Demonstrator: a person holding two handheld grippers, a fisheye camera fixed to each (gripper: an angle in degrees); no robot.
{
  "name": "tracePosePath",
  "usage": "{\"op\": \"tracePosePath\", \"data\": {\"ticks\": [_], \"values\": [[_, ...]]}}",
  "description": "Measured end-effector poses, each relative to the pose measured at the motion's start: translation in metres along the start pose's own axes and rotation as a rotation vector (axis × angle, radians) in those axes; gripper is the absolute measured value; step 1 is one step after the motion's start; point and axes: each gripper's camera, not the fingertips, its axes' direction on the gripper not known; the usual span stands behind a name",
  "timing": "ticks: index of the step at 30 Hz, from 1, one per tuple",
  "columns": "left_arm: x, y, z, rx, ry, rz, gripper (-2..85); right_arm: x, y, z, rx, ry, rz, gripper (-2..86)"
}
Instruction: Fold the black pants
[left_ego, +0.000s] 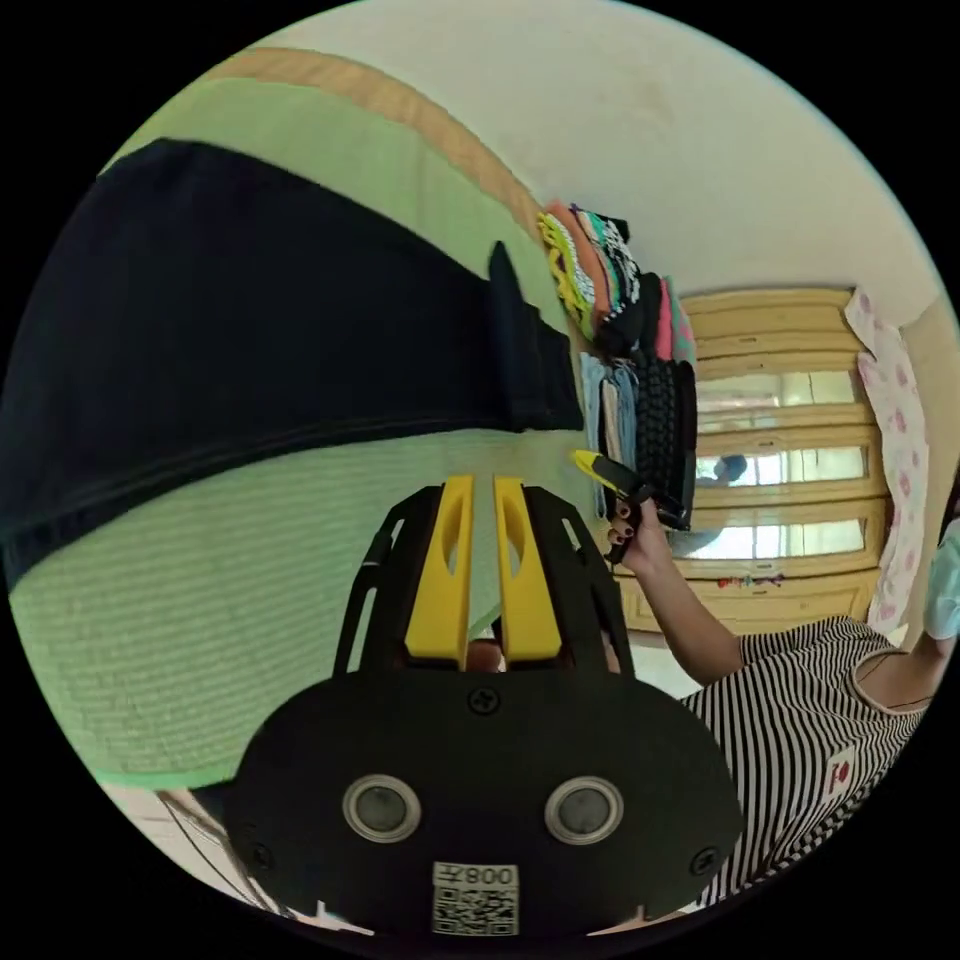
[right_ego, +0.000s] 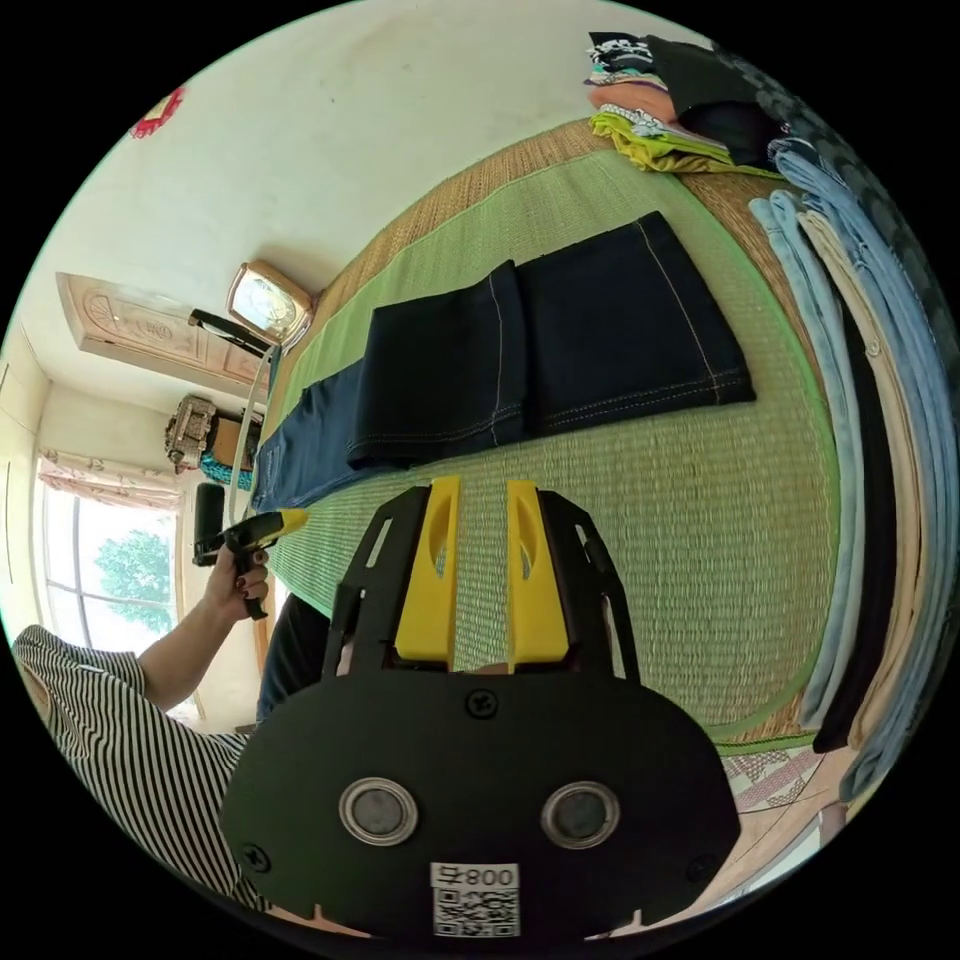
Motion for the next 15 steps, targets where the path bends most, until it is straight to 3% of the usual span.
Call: {"op": "tracePosePath", "data": {"ticks": [4,7,15], "values": [[-0.051,0.048,-0.063,0.208,-0.025,-0.217,4.8,-0.022,-0.028,0.005,0.011,0.162,-0.036,8.3],[-0.069,0.068,-0.085,0.322,0.029,-0.298,4.9,-0.032,-0.048,0.027,-0.093,0.305,-0.043,8.3],[-0.073,0.073,-0.091,0.325,0.083,-0.277,3.6,-0.069,-0.065,0.029,-0.165,0.363,-0.126,4.1]]}}
